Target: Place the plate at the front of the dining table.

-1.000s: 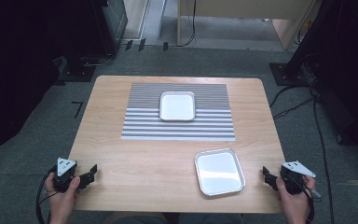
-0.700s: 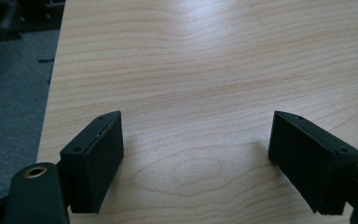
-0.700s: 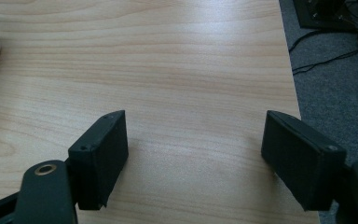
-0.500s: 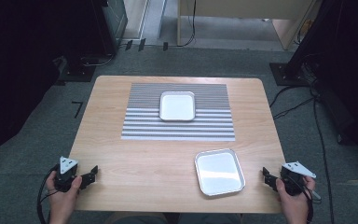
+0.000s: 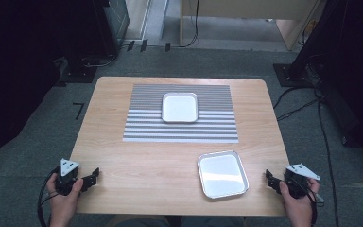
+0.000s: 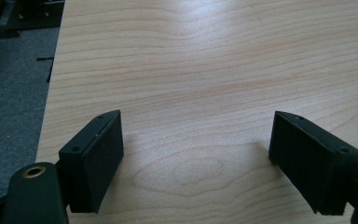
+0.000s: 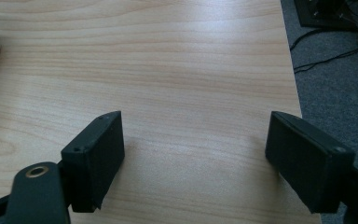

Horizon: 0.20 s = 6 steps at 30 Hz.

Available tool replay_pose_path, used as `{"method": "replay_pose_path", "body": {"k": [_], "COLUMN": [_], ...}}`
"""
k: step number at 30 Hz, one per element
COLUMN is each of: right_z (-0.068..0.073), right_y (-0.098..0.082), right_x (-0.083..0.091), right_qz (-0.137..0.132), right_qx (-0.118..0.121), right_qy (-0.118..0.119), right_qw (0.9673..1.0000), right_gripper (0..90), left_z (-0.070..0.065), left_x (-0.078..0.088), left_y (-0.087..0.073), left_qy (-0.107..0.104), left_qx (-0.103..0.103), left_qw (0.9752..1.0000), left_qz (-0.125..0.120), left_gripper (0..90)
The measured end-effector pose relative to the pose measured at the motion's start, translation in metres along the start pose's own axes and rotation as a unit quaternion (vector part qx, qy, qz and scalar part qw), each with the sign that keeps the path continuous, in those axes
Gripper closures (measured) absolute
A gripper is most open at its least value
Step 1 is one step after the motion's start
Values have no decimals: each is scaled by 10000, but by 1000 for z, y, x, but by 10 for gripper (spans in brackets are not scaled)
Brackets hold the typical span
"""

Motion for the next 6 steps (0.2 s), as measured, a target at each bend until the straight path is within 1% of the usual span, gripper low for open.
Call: {"method": "replay_pose_path", "body": {"k": [6], "right_z": [-1], "right_y": [0], "right_x": [0], "right_qz": [32], "right_qx": [-41], "right_qy": [-37], "right_qw": [10000], "right_gripper": [165], "left_z": [0], "left_x": [0], "left_y": [0], "left_qy": [0], "left_qx": [1], "left_qw": [10000], "left_qz": [2], "left_gripper": [176]}}
Point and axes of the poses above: each handheld gripper's, and its own axes: x roughly backward along the jaws, y roughly out of its top, z roughly to its left, the point moved 8 cm from there along -x, roughly forward along the jaws, and after that the axes turned 1 degree about z, right-handed, at the moved point
